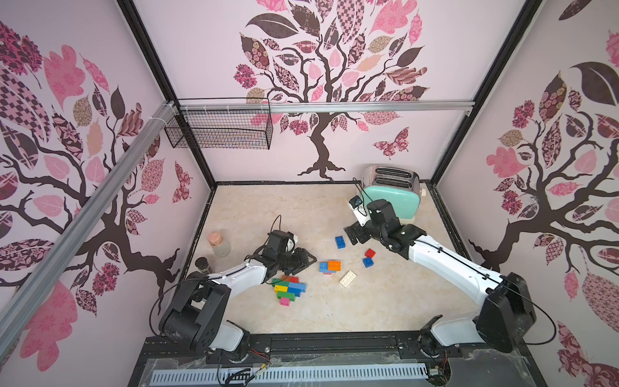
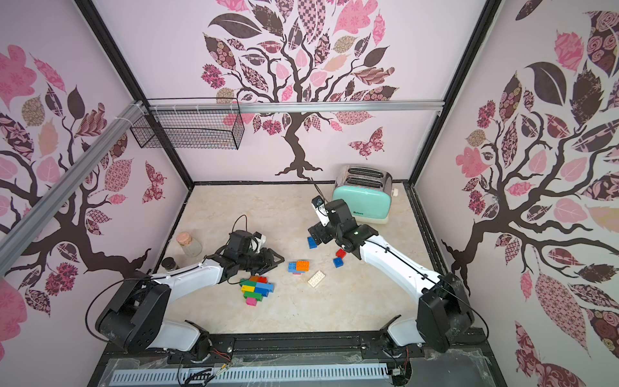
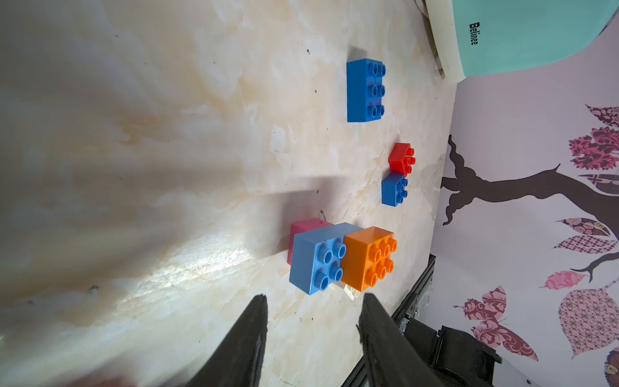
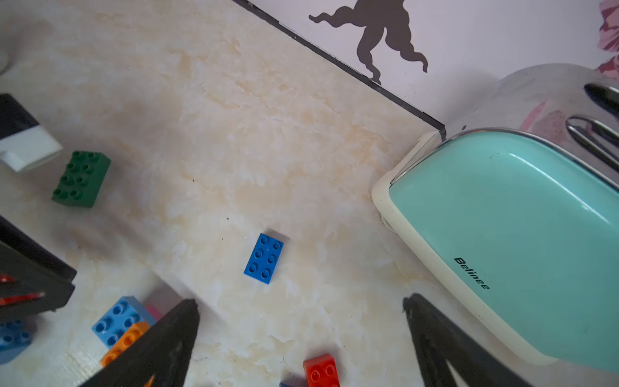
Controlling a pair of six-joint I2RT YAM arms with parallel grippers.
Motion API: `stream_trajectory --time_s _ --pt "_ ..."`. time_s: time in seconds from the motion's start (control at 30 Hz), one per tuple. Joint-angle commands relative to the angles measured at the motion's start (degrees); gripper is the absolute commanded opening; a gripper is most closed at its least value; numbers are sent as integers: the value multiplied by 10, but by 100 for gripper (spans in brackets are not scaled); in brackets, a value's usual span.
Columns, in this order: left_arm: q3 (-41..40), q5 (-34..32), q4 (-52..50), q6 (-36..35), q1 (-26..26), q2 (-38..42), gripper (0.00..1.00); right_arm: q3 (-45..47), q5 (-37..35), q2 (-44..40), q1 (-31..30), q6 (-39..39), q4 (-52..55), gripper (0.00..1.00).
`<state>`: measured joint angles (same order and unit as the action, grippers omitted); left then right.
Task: Assemble a heart with lego
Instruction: Pick up the lego brick from the center of the board.
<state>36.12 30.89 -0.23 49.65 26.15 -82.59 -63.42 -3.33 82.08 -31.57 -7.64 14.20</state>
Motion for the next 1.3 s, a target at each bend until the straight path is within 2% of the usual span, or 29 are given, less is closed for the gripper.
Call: stream_trajectory --time_s 0.0,0.1,0.23,0.33,0.47,0.73,1.07,1.27 --pt "1 -6 -9 -7 -7 16 48 -6 77 32 7 77 33 99" --pt "-6 -7 -17 -8 -15 33 48 -13 107 64 8 109 27 99" --pt "-15 -7 -27 -11 -27 49 48 -65 112 139 9 120 69 92" --pt "-23 -7 -27 -10 -33 56 48 -105 93 191 9 124 105 84" --pt "-30 -8 -26 -10 -38 60 48 -142 47 241 7 130 140 82" --pt "-32 -7 -26 -15 -43 49 48 -183 10 302 -12 141 160 79" --pt "-37 -9 -23 -16 -44 45 48 -217 -19 347 -38 154 189 62" --pt "-39 -9 -22 -17 -44 45 48 -232 -31 361 -38 158 204 56"
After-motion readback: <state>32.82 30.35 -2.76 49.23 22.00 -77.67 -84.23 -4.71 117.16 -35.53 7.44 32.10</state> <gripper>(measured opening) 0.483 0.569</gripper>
